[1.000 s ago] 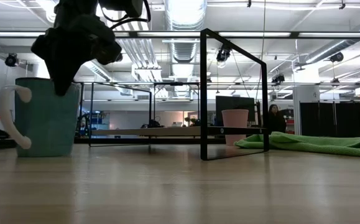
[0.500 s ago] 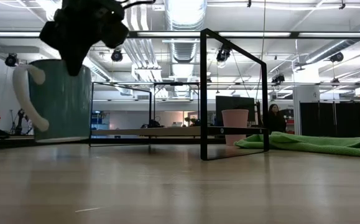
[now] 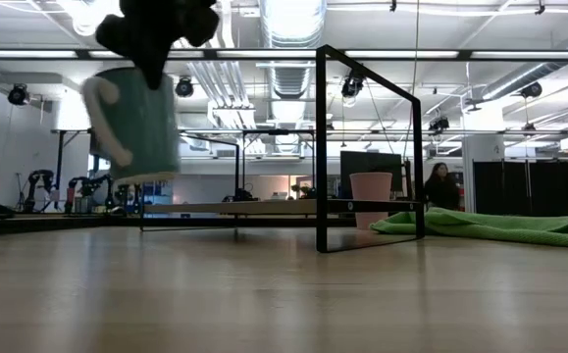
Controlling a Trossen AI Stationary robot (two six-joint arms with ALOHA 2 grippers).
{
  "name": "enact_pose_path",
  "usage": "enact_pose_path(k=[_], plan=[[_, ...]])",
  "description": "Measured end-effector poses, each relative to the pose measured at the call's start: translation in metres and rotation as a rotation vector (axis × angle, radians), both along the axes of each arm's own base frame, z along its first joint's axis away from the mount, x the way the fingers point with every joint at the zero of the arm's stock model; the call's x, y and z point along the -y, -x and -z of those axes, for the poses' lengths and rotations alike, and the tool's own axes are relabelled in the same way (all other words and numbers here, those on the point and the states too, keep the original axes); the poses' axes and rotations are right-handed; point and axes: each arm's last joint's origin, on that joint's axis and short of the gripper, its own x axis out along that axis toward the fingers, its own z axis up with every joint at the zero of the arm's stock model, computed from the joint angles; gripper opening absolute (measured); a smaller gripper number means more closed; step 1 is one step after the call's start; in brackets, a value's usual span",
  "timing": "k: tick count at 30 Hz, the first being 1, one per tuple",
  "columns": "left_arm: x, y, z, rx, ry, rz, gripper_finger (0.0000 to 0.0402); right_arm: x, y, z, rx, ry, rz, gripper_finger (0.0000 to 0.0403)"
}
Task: Stack small to large cups/mugs on shelf
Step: Put the blue mug on the shelf
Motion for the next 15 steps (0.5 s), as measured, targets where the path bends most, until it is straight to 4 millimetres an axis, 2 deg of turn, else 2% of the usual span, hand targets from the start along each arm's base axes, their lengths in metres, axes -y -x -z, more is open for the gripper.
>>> enact_pose_path(k=[8, 15], plan=[[-0.042, -0.001, -0.018, 0.059, -0.085, 0.001, 0.0, 0.0, 0.0, 0.0, 0.0, 0.0, 0.0, 0.0009], [-0.077, 0.004, -0.022, 0.063, -0.159, 0.0, 0.0, 0.0, 0.0, 0.0, 0.0, 0.0, 0.0, 0.0009]])
